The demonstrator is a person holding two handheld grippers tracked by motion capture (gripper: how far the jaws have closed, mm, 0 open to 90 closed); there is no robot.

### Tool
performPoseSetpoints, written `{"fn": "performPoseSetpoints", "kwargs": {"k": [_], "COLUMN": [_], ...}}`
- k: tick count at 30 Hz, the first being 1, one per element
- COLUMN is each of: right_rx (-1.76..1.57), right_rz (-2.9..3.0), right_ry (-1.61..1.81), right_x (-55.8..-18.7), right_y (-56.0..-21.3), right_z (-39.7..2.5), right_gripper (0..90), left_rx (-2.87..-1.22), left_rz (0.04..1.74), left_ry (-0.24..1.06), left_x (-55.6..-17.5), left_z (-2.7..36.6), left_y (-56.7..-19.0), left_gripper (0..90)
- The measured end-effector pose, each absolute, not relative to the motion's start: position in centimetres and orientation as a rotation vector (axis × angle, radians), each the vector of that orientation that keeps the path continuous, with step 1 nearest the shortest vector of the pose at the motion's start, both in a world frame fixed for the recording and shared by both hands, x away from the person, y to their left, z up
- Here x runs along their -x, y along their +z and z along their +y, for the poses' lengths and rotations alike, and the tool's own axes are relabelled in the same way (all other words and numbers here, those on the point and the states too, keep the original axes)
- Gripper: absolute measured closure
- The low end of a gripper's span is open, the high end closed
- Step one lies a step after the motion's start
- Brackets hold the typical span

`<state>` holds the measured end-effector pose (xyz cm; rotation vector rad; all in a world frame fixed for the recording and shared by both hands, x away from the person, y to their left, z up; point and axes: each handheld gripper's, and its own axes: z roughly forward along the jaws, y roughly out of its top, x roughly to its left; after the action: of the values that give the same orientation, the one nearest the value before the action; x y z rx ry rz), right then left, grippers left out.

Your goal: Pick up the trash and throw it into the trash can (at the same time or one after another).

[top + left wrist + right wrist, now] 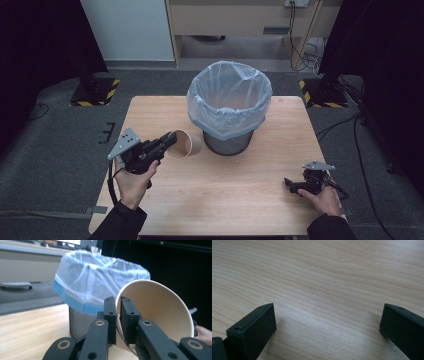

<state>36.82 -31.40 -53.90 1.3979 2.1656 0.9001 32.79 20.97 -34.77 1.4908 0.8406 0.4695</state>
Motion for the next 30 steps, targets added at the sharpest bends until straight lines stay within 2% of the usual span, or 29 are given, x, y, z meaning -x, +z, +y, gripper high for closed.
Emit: {"fn": "performPoseSetpoints", "kwargs": {"k": [13,30], "right_rx": [-1.398,-1.4], "right_rz": [2.166,2.166], "right_ry": [0.9,0.9], "right_x": [-36.8,-36.8], "right_y": [-53.9,-53.9], "right_z": [-31.4,-31.4], "right_gripper": [0.8,0.8], "left_rx": [-1.406,-1.323], "left_rz": [0.805,0.749], "left_ry": [0.544,0.604], "left_x": [-33.8,-36.9], "left_z": [21.8,19.4], "left_y": [-31.0,-26.4], "left_gripper": [83.5,83.5]}}
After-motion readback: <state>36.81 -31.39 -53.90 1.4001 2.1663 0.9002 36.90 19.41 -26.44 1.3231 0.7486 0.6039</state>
